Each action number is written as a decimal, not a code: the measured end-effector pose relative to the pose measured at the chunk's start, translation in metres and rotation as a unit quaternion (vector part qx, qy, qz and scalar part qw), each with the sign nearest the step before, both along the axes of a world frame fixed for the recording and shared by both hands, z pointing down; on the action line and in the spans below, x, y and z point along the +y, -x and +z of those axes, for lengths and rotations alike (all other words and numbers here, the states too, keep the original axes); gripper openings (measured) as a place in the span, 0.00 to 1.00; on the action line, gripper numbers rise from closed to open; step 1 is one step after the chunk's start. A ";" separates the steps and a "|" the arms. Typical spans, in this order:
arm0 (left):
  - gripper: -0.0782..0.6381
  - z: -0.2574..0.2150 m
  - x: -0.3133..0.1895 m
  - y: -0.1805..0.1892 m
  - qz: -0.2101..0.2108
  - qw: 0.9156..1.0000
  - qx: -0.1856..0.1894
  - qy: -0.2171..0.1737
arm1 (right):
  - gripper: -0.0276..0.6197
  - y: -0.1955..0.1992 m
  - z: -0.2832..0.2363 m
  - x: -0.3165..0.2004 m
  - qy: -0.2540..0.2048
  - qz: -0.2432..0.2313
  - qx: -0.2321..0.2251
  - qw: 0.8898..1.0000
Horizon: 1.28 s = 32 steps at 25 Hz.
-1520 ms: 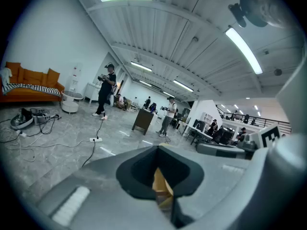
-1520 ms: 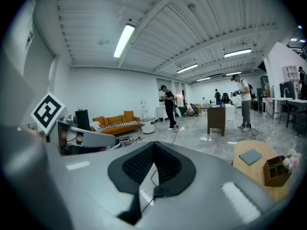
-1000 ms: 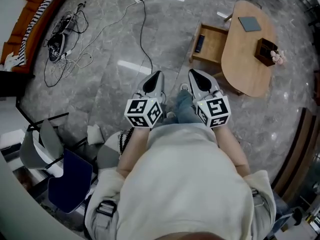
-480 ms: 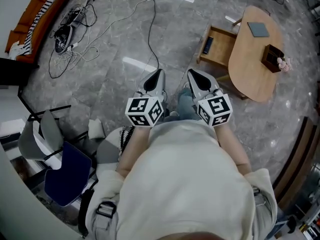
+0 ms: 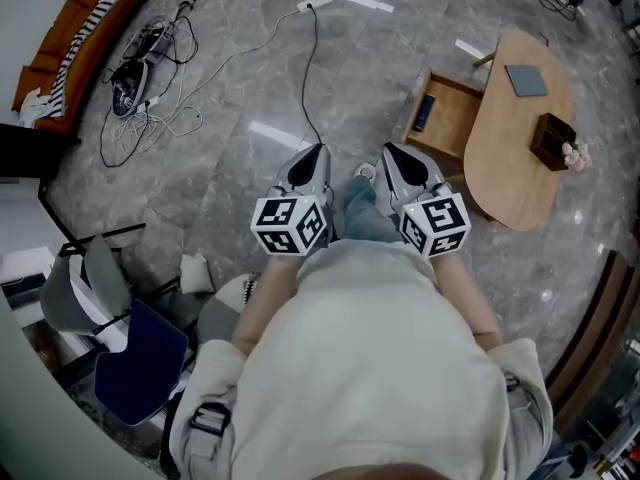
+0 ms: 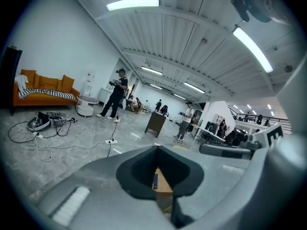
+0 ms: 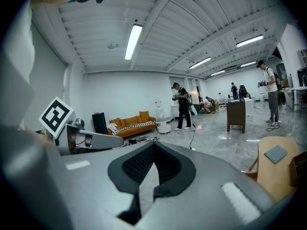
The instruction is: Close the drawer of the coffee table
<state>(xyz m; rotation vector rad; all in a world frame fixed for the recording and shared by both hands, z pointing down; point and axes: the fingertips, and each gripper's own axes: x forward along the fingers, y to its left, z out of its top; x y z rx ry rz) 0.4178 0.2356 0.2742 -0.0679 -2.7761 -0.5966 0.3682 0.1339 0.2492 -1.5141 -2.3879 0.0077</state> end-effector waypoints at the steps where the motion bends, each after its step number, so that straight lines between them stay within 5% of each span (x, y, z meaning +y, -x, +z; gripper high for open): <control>1: 0.11 -0.001 0.007 0.010 0.000 1.000 0.001 0.000 | 0.04 0.011 -0.001 0.007 0.001 0.001 0.000 1.000; 17: 0.11 -0.015 0.082 0.175 0.000 1.000 0.009 -0.008 | 0.04 0.179 -0.015 0.072 -0.005 -0.006 0.000 1.000; 32: 0.11 -0.011 0.084 0.281 0.017 1.000 0.018 0.001 | 0.04 0.272 -0.009 0.043 -0.011 0.042 0.005 0.999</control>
